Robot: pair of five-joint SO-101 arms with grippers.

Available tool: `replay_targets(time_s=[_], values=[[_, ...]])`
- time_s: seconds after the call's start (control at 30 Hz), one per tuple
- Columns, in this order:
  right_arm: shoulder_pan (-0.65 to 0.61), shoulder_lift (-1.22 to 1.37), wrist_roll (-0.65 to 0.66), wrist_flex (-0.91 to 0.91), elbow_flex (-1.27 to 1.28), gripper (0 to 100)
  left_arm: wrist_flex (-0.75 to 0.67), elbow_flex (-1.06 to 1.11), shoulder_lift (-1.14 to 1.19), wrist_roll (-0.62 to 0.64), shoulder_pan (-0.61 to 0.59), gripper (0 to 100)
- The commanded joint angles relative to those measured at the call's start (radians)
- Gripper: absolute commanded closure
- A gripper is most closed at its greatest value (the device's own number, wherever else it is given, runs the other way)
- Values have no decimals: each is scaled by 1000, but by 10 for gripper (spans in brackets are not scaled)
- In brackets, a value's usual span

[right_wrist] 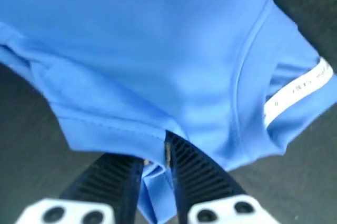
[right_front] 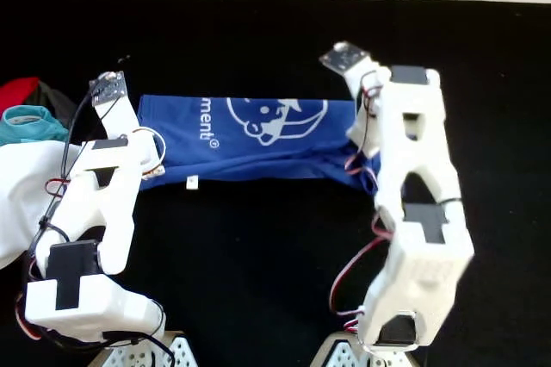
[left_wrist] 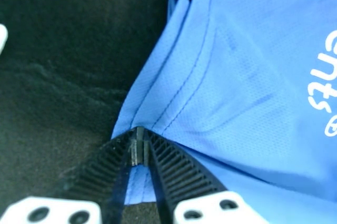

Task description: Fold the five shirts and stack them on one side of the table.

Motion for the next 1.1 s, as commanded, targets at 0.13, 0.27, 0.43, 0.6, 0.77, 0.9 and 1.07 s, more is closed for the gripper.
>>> replay_targets(time_s=[0.13, 0.27, 0.43, 0.6, 0.77, 0.9, 1.07], values=[[35, 231, -141, 82, -420, 772, -29, -5, -4, 6, 4, 990], [79, 309, -253, 84, -581, 789, -29, -5, -4, 6, 4, 990], [116, 321, -330, 171, -727, 794, -29, -5, -4, 6, 4, 990], [93, 321, -328, 380, -868, 873, -29, -5, -4, 6, 4, 990], [64, 320, -328, 387, -863, 988, -29, -5, -4, 6, 4, 990], [19, 234, -331, 389, -653, 992, -29, -5, -4, 6, 4, 990], [-85, 71, -333, 297, -274, 992, -29, -5, -4, 6, 4, 990]])
